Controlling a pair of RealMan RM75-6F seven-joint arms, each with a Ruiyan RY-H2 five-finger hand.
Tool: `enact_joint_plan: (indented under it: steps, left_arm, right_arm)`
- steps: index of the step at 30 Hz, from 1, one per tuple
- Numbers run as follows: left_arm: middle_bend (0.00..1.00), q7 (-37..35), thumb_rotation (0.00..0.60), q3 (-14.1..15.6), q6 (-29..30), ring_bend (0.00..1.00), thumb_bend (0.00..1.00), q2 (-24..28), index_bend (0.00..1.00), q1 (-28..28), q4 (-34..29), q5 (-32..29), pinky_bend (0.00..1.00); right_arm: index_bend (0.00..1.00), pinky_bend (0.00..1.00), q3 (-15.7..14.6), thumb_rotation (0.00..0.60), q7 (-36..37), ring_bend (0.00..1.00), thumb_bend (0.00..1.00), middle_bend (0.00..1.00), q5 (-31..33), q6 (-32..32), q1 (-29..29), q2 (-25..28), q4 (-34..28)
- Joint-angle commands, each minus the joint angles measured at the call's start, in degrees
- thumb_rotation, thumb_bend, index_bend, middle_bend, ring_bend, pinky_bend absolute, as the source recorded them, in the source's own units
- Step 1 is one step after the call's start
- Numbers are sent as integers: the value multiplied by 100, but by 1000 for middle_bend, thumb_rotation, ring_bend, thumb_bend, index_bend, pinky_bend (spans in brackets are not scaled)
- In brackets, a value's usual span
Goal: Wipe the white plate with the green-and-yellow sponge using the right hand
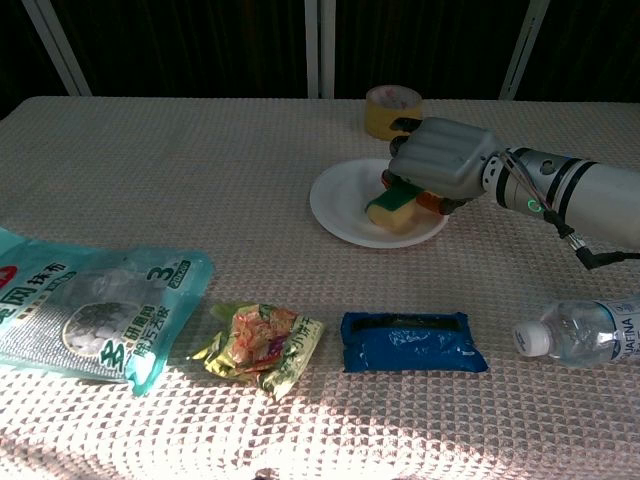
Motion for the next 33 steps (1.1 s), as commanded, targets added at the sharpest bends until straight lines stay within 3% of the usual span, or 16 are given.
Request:
enact_joint_plan:
  steps: [1,8,15,18,21,26,33]
  left_arm:
    - [146,9,600,-3,2,98,94,20,203,11,-10,-25,183]
    - [146,4,600,-6,28,98,94,34,203,25,-18,-23,183]
    - [146,-61,600,12,61,98,94,-18,203,50,60,13,183]
    - [146,-87,600,24,51,98,94,-50,203,54,99,22,183]
    - [146,-86,600,13,22,98,94,-68,203,31,117,22,182]
    - [146,-60,600,9,0,98,94,-64,203,-8,105,69,183]
    - [146,-1,600,2,33,98,94,-1,203,32,36,2,183]
  right_arm:
    - [669,0,247,600,54,183,524,403,156,-131,255,-440,601]
    - [668,0,424,600,318,184,526,403,163,-11,517,-800,1168]
    - [668,0,155,600,391,193,526,409,-6,287,221,-206,382]
    - [668,0,-42,600,182,193,525,410,-15,210,47,147,-110]
    - [668,0,-28,600,-148,193,525,410,145,25,17,216,-206]
    - [668,0,193,600,-410,194,525,410,396,-242,208,-140,201]
    - [668,0,589,600,-270,204,525,410,561,-411,754,-1018,1301]
